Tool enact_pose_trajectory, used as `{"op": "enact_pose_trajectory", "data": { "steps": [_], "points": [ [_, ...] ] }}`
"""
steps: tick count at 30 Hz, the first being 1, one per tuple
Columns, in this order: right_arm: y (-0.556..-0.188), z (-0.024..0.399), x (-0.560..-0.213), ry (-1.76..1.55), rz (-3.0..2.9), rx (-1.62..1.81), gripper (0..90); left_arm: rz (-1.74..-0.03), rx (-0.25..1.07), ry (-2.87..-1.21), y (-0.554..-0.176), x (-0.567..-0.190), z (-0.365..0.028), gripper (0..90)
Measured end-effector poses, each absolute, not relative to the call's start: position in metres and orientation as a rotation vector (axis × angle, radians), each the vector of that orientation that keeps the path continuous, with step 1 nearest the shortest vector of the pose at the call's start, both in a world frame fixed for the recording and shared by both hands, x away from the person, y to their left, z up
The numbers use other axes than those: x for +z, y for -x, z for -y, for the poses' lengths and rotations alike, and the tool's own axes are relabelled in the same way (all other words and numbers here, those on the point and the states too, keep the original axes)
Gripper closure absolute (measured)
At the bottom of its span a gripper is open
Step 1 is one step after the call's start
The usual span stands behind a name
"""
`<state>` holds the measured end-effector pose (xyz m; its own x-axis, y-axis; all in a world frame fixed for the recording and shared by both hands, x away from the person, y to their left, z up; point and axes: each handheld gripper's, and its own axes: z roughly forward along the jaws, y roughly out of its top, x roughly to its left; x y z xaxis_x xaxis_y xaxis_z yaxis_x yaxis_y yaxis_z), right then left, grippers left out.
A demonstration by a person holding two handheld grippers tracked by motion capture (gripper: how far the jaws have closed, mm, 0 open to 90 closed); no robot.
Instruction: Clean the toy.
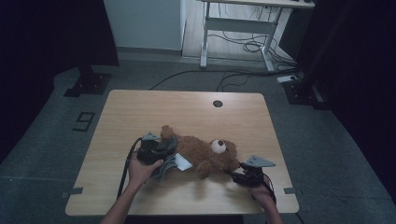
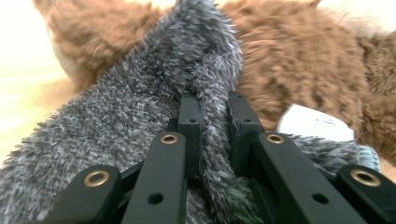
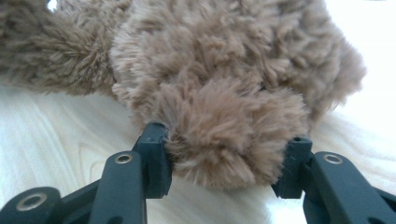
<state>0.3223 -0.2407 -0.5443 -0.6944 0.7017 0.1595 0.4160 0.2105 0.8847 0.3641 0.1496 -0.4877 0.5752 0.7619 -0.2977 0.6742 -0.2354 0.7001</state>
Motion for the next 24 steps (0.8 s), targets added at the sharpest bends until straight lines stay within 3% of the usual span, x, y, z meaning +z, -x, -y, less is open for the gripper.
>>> {"op": "enact_pose_trajectory", "data": {
  "steps": [7, 17, 24],
  "points": [
    [-0.328, 0.230, -0.549, -1.080, -2.233, 1.422, 51.9, -1.181, 0.129, -1.930, -0.369, -0.502, -0.153, 78.2],
    [-0.350, 0.226, -0.549, -1.159, -2.160, 1.399, 52.1, -1.209, 0.178, -1.903, -0.398, -0.489, -0.148, 78.2],
    [-0.344, 0.239, -0.546, -1.190, -2.131, 1.453, 40.5, -1.041, 0.222, -1.858, -0.381, -0.446, -0.123, 78.3]
  ]
}}
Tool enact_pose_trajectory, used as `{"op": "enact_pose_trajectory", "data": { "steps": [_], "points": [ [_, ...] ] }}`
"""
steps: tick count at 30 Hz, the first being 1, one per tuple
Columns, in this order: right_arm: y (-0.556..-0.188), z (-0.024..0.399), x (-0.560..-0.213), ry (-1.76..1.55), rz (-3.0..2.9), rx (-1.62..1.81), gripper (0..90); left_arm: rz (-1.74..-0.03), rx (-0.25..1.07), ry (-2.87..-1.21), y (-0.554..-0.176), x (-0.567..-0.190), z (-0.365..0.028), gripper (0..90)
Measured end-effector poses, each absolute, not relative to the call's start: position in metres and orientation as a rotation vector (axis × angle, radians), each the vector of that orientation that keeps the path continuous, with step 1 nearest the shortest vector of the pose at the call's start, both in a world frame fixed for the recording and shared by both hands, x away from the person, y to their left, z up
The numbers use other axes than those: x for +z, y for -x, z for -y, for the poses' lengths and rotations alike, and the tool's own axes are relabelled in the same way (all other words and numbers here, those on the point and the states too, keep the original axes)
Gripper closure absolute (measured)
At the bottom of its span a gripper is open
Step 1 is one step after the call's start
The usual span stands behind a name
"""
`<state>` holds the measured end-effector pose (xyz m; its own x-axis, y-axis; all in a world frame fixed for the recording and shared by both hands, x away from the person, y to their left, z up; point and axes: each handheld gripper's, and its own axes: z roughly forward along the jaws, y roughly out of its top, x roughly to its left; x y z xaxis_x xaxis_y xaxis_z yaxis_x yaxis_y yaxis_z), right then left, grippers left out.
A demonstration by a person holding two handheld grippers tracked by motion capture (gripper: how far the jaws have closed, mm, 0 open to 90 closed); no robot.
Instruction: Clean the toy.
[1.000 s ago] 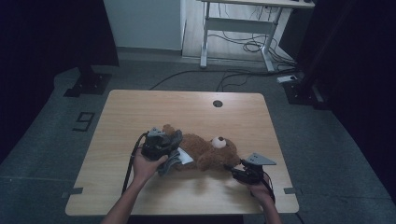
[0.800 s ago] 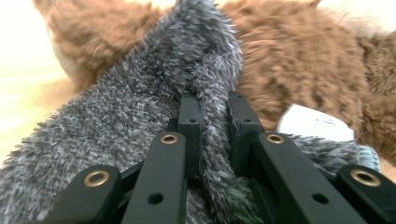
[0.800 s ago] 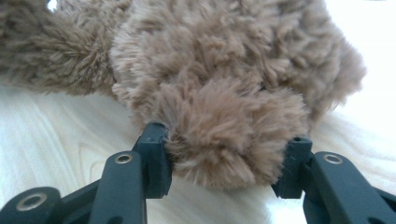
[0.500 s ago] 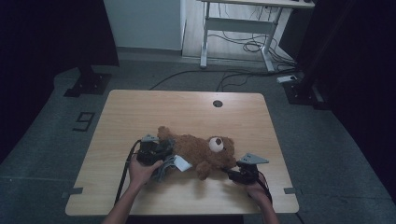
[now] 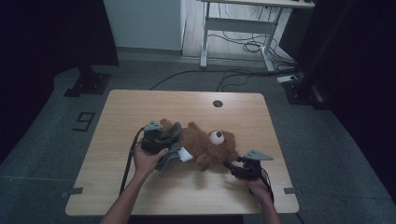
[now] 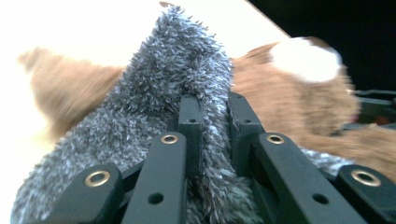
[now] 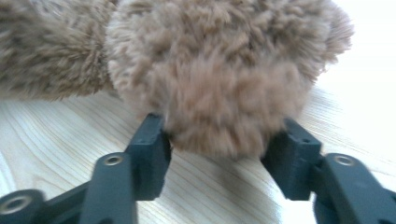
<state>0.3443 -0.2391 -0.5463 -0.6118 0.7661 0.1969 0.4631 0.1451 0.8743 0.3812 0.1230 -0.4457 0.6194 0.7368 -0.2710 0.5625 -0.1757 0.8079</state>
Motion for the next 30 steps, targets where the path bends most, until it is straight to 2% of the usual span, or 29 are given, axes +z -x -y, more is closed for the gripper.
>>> {"op": "enact_pose_trajectory", "data": {
  "steps": [4, 7, 12, 15, 17, 25, 30],
  "points": [
    [-0.340, 0.246, -0.541, -1.194, -2.104, 1.490, 31.7, -0.998, 0.243, -1.924, -0.387, -0.439, -0.096, 78.0],
    [-0.338, 0.251, -0.534, -1.191, -2.071, 1.531, 30.0, -1.029, 0.192, -1.959, -0.399, -0.452, -0.083, 77.6],
    [-0.341, 0.252, -0.524, -1.183, -2.031, 1.555, 29.9, -1.045, 0.176, -1.934, -0.400, -0.466, -0.084, 78.3],
    [-0.345, 0.248, -0.521, -1.175, -2.028, 1.568, 38.3, -1.037, 0.160, -1.925, -0.393, -0.470, -0.087, 78.6],
    [-0.346, 0.244, -0.520, -1.171, -2.036, 1.559, 40.9, -1.024, 0.161, -1.925, -0.386, -0.474, -0.089, 78.7],
    [-0.345, 0.232, -0.524, -1.174, -2.096, 1.481, 36.8, -0.987, 0.142, -1.912, -0.359, -0.487, -0.095, 79.0],
    [-0.342, 0.230, -0.528, -1.164, -2.106, 1.452, 53.8, -0.986, 0.126, -1.915, -0.354, -0.480, -0.096, 78.7]
  ]
}}
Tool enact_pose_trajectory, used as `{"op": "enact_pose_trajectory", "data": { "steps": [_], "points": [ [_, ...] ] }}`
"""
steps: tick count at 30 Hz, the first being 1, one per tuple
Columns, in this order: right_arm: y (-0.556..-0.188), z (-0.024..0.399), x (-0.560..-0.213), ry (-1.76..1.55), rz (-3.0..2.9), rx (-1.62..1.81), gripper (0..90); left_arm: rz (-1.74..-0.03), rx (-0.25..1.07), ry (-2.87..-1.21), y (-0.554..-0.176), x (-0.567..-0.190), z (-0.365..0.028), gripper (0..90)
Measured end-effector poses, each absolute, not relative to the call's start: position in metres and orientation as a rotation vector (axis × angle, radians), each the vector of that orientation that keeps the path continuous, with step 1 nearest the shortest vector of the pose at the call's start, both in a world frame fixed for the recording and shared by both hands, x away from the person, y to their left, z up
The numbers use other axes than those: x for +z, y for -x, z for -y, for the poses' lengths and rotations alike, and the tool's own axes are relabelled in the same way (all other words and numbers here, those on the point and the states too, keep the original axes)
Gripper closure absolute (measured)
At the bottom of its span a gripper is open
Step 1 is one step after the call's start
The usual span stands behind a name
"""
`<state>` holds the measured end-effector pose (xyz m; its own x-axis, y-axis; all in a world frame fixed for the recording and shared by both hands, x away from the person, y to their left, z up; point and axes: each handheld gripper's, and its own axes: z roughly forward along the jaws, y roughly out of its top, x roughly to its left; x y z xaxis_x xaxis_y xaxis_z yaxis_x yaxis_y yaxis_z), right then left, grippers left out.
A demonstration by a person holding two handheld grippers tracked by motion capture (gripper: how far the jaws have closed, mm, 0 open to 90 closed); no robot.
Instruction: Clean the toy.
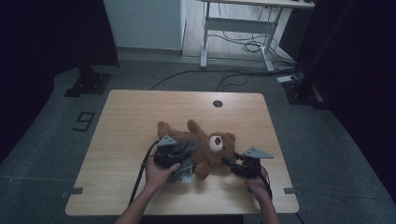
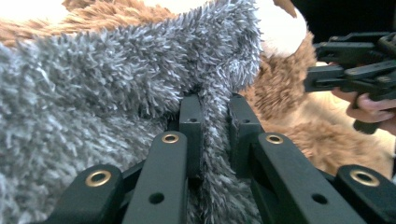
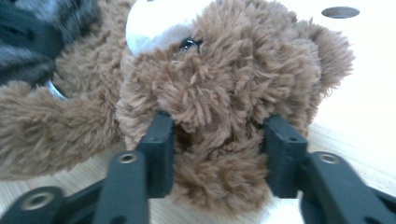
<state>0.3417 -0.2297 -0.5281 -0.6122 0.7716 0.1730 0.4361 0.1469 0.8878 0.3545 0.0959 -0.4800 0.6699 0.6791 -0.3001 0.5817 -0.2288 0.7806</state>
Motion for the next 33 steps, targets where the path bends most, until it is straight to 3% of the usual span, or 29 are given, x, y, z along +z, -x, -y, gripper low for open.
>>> {"op": "enact_pose_trajectory", "data": {
  "steps": [7, 13, 22, 27, 33],
  "points": [
    [-0.339, 0.232, -0.533, -1.157, -2.114, 1.448, 58.8, -0.949, 0.188, -1.912, -0.369, -0.448, -0.076, 78.2],
    [-0.338, 0.234, -0.536, -1.162, -2.109, 1.459, 58.4, -0.992, 0.219, -1.969, -0.388, -0.456, -0.059, 77.7],
    [-0.338, 0.236, -0.538, -1.155, -2.126, 1.469, 56.7, -1.074, 0.359, -1.939, -0.371, -0.455, -0.118, 78.2],
    [-0.339, 0.236, -0.538, -1.159, -2.120, 1.479, 56.3, -1.156, 0.293, -1.973, -0.372, -0.486, -0.144, 78.4],
    [-0.341, 0.234, -0.539, -1.163, -2.112, 1.483, 56.1, -1.191, 0.211, -1.927, -0.380, -0.504, -0.144, 78.6]
  ]
}}
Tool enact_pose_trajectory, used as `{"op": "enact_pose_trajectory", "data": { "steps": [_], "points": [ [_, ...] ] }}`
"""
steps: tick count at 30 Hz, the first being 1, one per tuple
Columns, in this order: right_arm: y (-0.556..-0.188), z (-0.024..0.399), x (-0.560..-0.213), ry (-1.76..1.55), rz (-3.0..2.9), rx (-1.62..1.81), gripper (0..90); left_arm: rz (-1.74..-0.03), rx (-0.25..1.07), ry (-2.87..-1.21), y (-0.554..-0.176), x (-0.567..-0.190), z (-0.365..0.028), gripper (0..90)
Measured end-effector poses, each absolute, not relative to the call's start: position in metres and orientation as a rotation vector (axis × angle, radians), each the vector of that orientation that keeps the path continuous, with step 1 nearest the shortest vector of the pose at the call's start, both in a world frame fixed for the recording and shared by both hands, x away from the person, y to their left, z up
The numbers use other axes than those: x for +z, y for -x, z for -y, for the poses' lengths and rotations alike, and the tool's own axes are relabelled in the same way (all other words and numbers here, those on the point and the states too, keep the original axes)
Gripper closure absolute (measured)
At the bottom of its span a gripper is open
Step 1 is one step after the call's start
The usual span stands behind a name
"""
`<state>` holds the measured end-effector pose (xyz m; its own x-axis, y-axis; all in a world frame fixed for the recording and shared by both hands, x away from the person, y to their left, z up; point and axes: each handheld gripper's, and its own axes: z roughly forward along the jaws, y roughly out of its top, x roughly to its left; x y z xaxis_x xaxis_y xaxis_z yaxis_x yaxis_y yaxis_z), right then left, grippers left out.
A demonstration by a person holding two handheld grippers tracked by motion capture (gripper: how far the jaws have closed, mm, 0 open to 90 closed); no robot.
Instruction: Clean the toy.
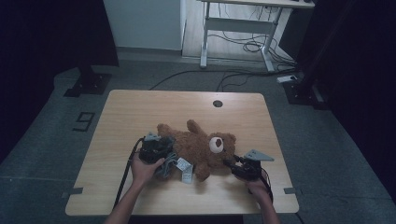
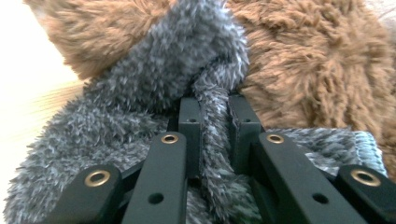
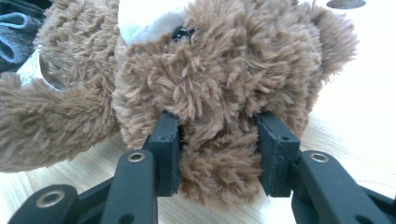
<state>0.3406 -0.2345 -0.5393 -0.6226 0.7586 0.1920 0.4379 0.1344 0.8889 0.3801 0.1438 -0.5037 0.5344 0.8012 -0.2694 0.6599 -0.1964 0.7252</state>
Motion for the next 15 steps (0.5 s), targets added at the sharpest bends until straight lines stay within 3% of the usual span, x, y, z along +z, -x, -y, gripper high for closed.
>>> {"op": "enact_pose_trajectory", "data": {
  "steps": [9, 15],
  "points": [
    [-0.349, 0.233, -0.540, -1.187, -2.068, 1.492, 55.1, -1.200, 0.212, -1.919, -0.398, -0.500, -0.144, 78.2],
    [-0.343, 0.238, -0.538, -1.167, -2.037, 1.506, 47.7, -1.165, 0.265, -1.904, -0.384, -0.486, -0.155, 77.9]
  ]
}}
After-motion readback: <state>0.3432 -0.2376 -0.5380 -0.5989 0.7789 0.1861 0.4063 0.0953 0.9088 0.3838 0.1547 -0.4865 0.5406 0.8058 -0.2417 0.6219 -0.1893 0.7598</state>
